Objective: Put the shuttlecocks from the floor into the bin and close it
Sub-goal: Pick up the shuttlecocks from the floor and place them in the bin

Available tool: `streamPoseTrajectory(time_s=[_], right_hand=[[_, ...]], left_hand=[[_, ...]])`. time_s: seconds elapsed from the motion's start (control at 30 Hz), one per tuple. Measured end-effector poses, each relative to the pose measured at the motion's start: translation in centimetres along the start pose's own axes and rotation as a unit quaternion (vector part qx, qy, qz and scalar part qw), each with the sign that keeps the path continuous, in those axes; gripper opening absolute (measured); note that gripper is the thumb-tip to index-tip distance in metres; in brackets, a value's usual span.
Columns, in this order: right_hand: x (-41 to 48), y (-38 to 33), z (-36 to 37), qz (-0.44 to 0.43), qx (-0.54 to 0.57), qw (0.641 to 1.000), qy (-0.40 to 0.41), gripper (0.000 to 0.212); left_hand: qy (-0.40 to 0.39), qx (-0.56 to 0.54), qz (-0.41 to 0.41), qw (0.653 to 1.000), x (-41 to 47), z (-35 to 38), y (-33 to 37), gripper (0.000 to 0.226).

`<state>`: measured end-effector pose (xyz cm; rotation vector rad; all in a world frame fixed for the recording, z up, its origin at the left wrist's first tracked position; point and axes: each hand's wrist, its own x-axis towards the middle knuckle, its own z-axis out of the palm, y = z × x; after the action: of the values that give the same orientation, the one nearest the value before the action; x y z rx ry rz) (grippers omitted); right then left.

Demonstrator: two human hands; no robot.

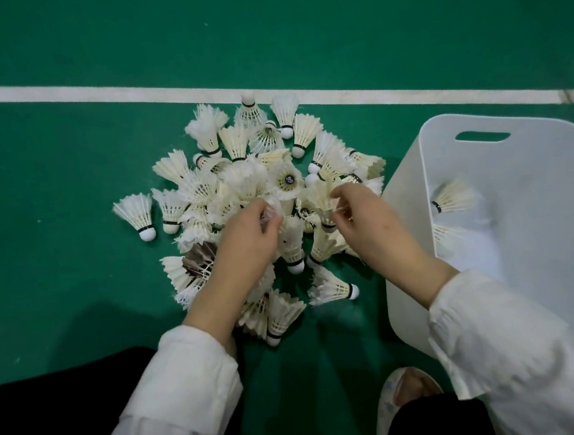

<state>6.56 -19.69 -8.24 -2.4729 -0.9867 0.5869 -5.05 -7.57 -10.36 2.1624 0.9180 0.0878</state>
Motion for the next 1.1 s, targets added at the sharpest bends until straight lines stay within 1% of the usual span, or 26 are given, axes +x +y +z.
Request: streamPoseTrajectory(time_s=[0.13,0.3,0.37,0.47,0.53,0.67,0.73,0.8,0.87,0.93,1.0,1.1], right_hand=[[0.5,0.8,0.0,0.006,-0.033,0.999,0.005,0.022],[0.7,1.0,0.0,0.0,0.024,0.997,0.074,0.018],[0.6,0.3,0.2,-0.018,0.037,0.996,0.081,0.018],[0.7,-0.3,0.7,-0.03,0.059,0.996,0.066,0.018],[0.7,-0.4,1.3,-0.033,0.077,0.995,0.049,0.019],[0.6,-0.2,2.5,-0.011,0.08,0.997,0.008,0.033],[0.7,0.0,2.8,0.002,0.069,0.998,-0.004,0.034],[0.8,0.3,2.7,0.002,0.066,0.998,-0.003,0.031],[1.0,0.3,2.3,-0.005,0.065,0.998,0.008,0.026],[1.2,0.2,1.9,-0.011,0.068,0.997,0.022,0.021],[1.4,0.1,1.5,-0.013,0.067,0.997,0.029,0.019],[1.4,0.0,0.9,-0.023,0.065,0.997,0.034,0.018]], left_hand=[[0.006,-0.033,-0.013,0.999,0.3,0.2,0.0,0.012],[0.031,-0.107,-0.025,0.993,-0.5,0.7,0.0,0.013],[0.04,-0.1,-0.023,0.994,-0.7,0.9,-0.1,0.013],[0.067,-0.119,-0.022,0.99,-1.0,1.0,-0.2,0.012],[0.066,-0.135,-0.023,0.988,-1.1,1.1,-0.3,0.014],[0.057,-0.178,-0.018,0.982,-1.6,1.1,0.4,0.013],[0.069,-0.173,-0.013,0.982,-1.8,0.8,0.8,0.011],[0.099,-0.172,-0.017,0.98,-1.8,0.0,0.8,0.011],[0.147,-0.156,-0.018,0.977,-1.7,-1.0,0.3,0.02],[0.163,-0.114,-0.004,0.98,-1.7,-1.3,-0.1,0.027],[0.122,-0.045,0.019,0.991,-2.0,-0.6,0.2,0.027],[0.024,0.083,0.046,0.995,-2.3,1.5,0.9,0.024]])
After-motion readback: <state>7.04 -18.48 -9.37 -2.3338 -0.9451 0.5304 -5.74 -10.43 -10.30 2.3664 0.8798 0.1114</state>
